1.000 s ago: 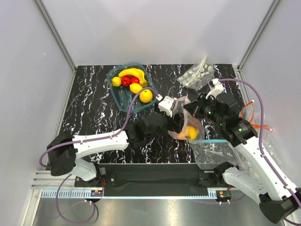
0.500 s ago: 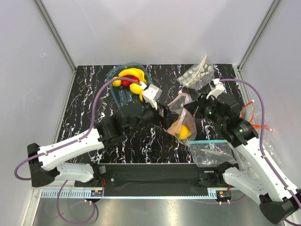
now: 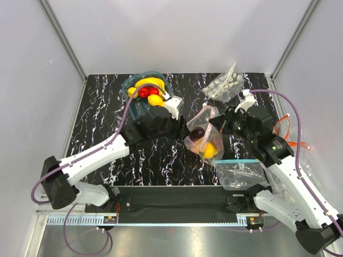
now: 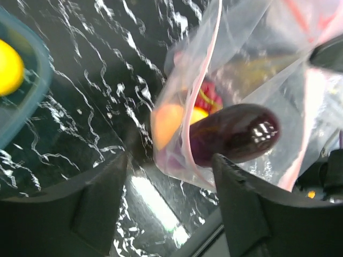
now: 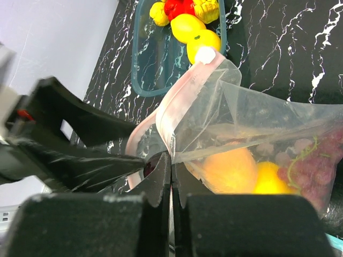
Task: Place the food in the zip-top bag and seal the zipper
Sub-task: Place the fake vegetable in the zipper food storage bag, then adjust the zipper food storage bag at the center of the board.
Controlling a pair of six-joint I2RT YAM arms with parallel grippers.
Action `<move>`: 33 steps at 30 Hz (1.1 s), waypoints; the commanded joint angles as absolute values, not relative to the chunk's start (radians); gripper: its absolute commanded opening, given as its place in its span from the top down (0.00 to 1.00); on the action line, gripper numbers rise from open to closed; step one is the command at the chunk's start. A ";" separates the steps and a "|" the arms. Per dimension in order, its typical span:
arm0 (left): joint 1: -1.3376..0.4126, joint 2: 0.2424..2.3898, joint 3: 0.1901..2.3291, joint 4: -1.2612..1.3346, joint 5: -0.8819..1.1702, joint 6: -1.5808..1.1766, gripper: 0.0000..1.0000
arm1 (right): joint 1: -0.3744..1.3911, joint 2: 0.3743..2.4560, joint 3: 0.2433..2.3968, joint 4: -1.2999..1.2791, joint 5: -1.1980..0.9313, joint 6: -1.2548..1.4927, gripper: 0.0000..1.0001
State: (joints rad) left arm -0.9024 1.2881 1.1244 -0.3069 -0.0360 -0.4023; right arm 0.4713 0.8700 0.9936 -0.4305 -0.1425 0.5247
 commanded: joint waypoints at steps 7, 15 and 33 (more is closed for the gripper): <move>-0.899 1.362 1.242 -0.302 0.095 -0.380 0.90 | 0.476 0.874 1.002 -0.362 -0.156 0.531 1.00; -0.903 1.348 1.501 -0.428 0.155 -0.348 0.96 | 0.476 0.919 1.034 -0.387 -0.186 0.520 1.00; -0.890 1.353 1.532 -0.594 0.024 -0.336 0.90 | 0.477 0.862 1.081 -0.419 -0.126 0.492 1.00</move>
State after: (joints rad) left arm -0.8944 1.3708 1.4956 -0.5903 0.0723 -0.3584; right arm 0.4713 0.8974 1.0286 -0.4469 -0.1493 0.5148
